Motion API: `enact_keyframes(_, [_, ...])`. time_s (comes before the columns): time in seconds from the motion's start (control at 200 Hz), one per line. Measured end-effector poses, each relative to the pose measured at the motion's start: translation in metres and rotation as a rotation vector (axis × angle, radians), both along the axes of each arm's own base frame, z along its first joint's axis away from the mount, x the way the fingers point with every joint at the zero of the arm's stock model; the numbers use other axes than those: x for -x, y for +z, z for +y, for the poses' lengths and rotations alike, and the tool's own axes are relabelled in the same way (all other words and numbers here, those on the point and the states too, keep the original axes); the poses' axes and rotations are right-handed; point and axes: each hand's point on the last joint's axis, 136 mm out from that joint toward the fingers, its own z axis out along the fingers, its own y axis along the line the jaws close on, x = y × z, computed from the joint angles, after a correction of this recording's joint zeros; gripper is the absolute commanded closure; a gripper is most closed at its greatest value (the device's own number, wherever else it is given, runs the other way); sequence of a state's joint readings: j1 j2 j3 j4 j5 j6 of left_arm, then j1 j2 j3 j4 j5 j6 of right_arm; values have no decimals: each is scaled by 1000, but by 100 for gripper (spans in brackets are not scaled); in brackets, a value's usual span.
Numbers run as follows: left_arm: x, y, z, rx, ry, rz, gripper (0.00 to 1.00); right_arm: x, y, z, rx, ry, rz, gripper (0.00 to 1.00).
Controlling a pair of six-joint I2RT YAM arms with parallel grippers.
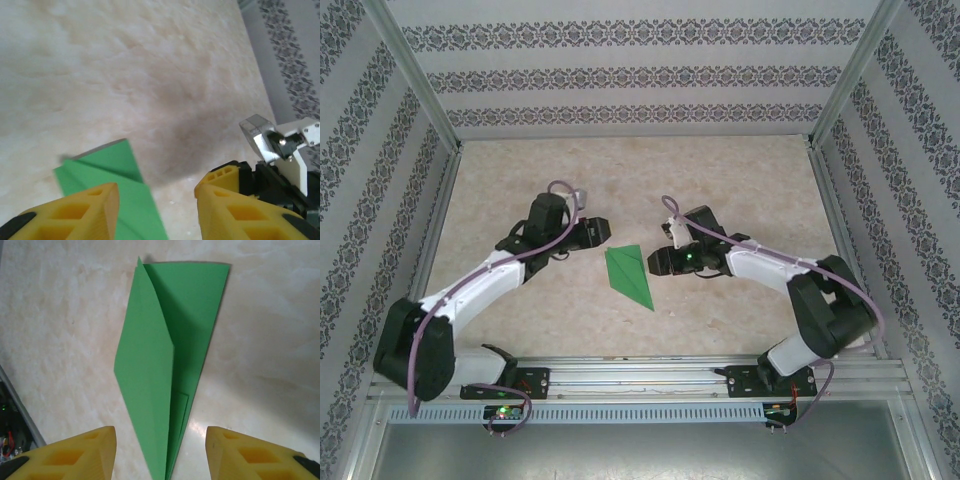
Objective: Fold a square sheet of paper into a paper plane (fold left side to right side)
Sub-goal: Turn over the paper at the center of the table.
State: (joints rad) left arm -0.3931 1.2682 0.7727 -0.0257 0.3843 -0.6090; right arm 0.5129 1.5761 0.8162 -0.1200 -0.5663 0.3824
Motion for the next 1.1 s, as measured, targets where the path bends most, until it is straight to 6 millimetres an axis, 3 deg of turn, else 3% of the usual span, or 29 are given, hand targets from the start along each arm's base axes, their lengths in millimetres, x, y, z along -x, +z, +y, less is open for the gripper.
enact_keyframes(0.22, [20, -24, 35, -42, 99, 9, 51, -6, -28, 17, 7, 55, 58, 51])
enact_keyframes(0.5, [25, -24, 46, -42, 140, -4, 51, -7, -36, 35, -27, 99, 74, 61])
enact_keyframes(0.929, [24, -20, 48, -36, 148, -16, 50, -7, -30, 41, -72, 110, 77, 100])
enact_keyframes(1.099, [25, -11, 48, -18, 142, -38, 49, -11, -13, 42, -109, 101, 45, 100])
